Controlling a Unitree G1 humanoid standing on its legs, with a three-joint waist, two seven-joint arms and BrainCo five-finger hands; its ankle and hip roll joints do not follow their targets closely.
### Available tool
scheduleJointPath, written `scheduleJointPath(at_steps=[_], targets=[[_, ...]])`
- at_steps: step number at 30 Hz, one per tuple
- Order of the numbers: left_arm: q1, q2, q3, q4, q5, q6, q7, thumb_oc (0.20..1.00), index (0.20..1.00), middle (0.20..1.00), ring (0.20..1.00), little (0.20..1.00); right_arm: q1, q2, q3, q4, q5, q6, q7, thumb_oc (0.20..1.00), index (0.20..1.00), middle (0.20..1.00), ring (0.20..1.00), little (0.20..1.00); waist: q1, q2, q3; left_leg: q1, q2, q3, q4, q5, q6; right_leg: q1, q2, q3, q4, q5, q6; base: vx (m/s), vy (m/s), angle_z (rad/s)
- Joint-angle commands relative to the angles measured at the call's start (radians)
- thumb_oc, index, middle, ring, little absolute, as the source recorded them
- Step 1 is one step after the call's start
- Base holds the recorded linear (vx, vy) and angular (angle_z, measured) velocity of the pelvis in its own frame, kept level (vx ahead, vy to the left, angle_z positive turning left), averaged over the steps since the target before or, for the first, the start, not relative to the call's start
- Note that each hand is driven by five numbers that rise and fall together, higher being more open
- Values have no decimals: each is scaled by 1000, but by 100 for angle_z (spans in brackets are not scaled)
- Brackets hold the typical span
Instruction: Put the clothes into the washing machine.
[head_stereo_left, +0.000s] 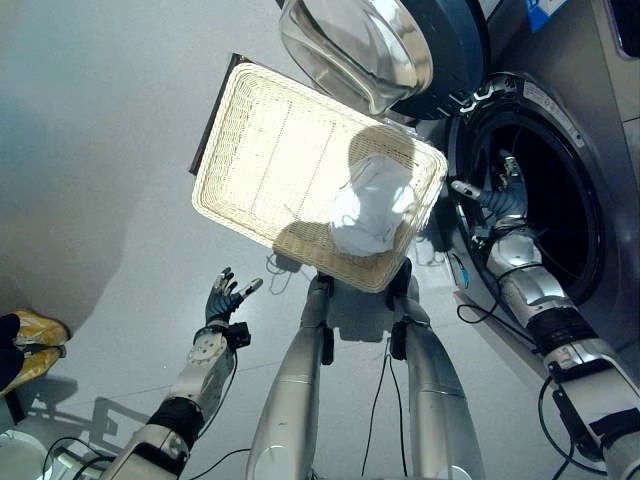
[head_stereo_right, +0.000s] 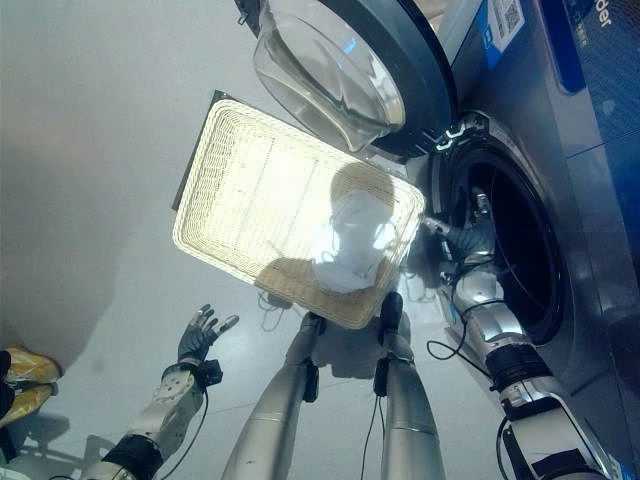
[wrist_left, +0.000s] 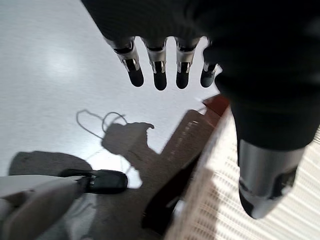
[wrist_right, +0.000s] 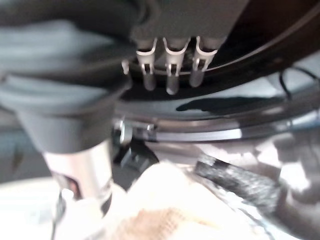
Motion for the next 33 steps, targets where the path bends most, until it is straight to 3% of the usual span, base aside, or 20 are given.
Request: scheduleJointPath(at_steps=[1,8,10,23,31,33], targets=[[48,-9,49,33,23,-18,7,1000,1000,1000,1000,1000,26,-32,35,-51,-190,6,-32,1000,1000,1000,1000,1000,3,15,-21,-23,-48,29,87,-78,2,31,53,-46,-41,20,35,-13,102,5],[43,-23,49,72,12,-21,-19,1000,1000,1000,1000,1000,-30,-24,116,-41,-288,45,1,1000,1000,1000,1000,1000,21,23,-21,-36,-51,25,97,-79,-1,20,46,-57,-24,6,32,-4,40,8],[26,-35,39,93,16,-10,-42,1000,1000,1000,1000,1000,-142,-3,244,7,-410,178,85,1000,1000,1000,1000,1000,58,30,-21,-45,-51,13,94,-72,-3,15,37,-81,-10,-4,32,9,87,11],[-15,-29,-14,80,21,9,-52,1000,1000,1000,1000,1000,-367,10,420,227,-582,361,181,1000,1000,1000,1000,1000,123,37,-21,-68,-57,-16,69,-54,4,-3,27,-117,-12,9,47,7,24,24],[-48,-14,-54,60,46,13,-42,1000,1000,1000,1000,1000,-481,47,508,504,-701,523,466,1000,1000,1000,1000,1000,170,43,-21,-96,-64,-53,56,-42,9,-22,20,-136,-20,21,51,19,-36,12],[-57,-8,-62,38,69,23,-42,1000,1000,1000,1000,1000,-499,63,534,599,-770,598,650,1000,1000,1000,1000,1000,187,49,-21,-109,-69,-69,52,-35,11,-31,16,-145,-23,26,51,31,-122,18]])
